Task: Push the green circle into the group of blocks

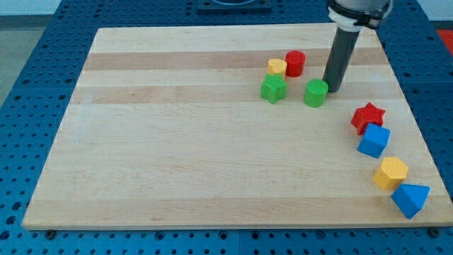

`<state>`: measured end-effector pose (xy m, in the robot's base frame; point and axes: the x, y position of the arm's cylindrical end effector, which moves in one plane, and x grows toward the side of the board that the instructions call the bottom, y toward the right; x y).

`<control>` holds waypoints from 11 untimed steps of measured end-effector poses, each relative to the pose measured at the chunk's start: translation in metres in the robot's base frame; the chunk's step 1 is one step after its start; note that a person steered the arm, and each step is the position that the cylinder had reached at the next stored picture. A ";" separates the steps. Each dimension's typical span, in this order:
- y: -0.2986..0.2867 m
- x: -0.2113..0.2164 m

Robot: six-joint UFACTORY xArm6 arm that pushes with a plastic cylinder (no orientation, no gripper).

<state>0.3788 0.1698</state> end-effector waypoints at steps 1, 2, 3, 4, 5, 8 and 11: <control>0.010 -0.006; 0.031 0.001; 0.032 0.019; 0.030 0.037; 0.016 0.064; -0.055 -0.001; -0.054 -0.005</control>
